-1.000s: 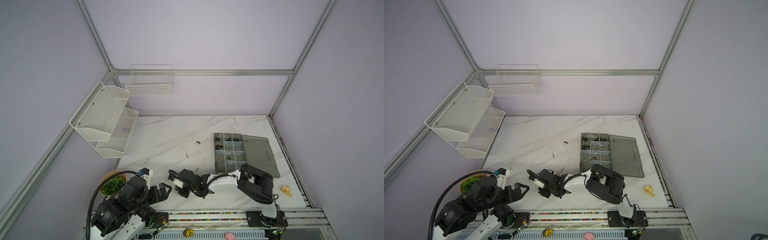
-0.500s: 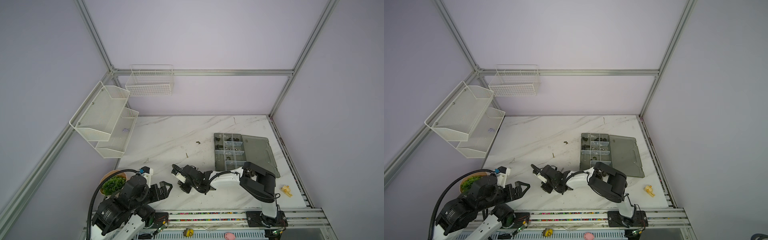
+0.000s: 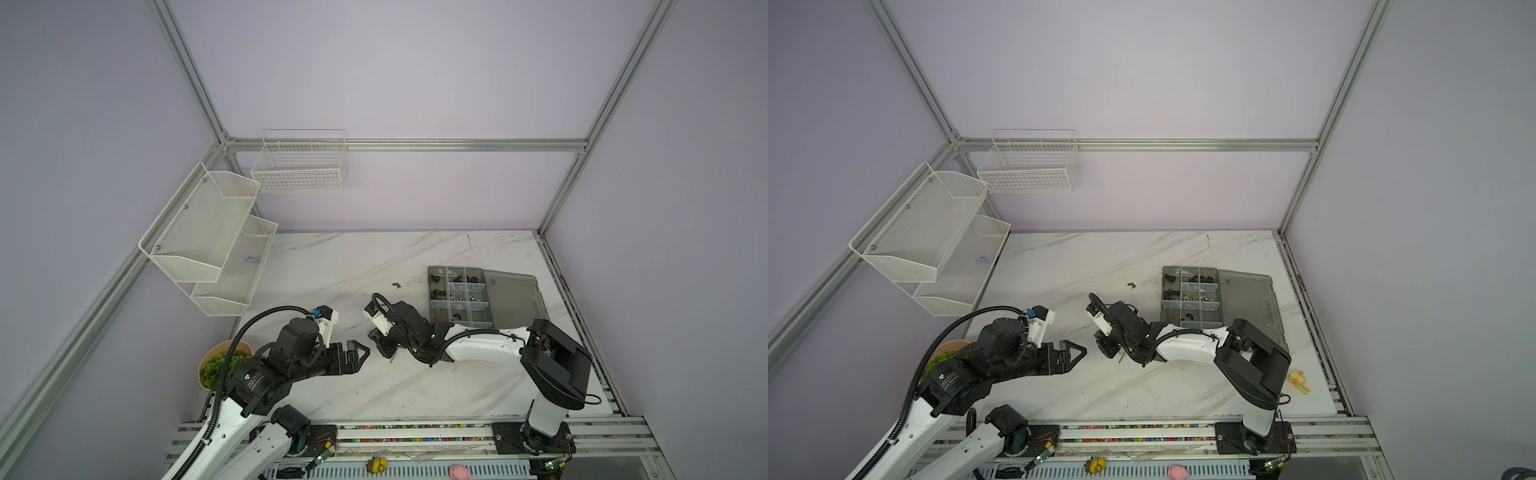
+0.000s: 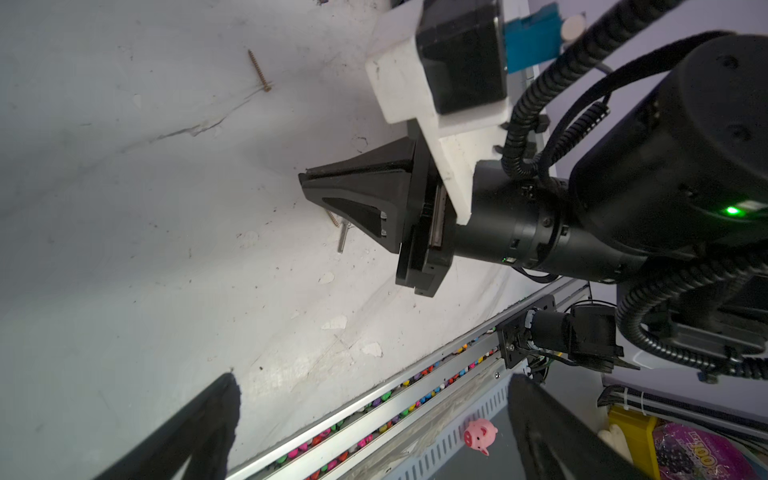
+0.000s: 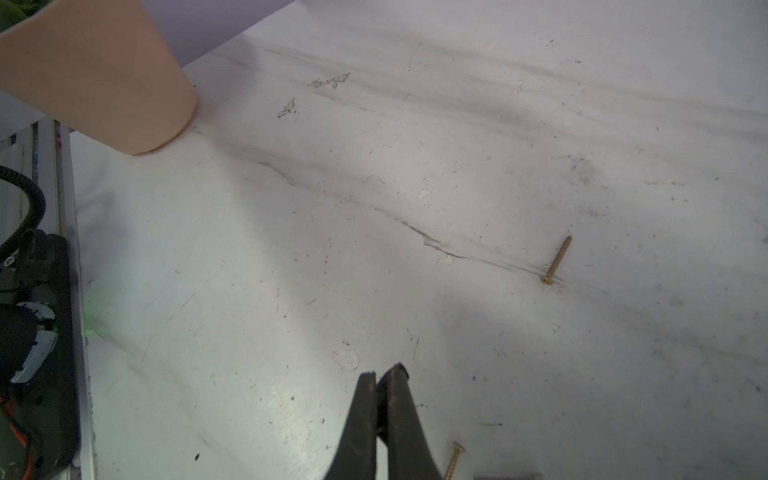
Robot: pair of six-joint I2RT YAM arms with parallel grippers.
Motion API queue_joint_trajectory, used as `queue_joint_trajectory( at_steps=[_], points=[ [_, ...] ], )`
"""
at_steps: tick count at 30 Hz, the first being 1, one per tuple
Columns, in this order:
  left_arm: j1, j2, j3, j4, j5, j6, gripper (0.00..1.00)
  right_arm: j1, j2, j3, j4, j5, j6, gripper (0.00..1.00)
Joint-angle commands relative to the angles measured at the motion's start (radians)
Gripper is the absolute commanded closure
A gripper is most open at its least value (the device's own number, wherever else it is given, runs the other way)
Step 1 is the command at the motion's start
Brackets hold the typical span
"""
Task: Sort the screws and nuts into containers
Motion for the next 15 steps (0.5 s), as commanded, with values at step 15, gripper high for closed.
queue_joint_trajectory(
  at_steps=[15],
  points=[
    [0.022,0.139,-0.017,0.199,0.158,0.228,0.00,-0.232,-0.186,-0.087,-0.122,0.098,0.152,0.94]
  ],
)
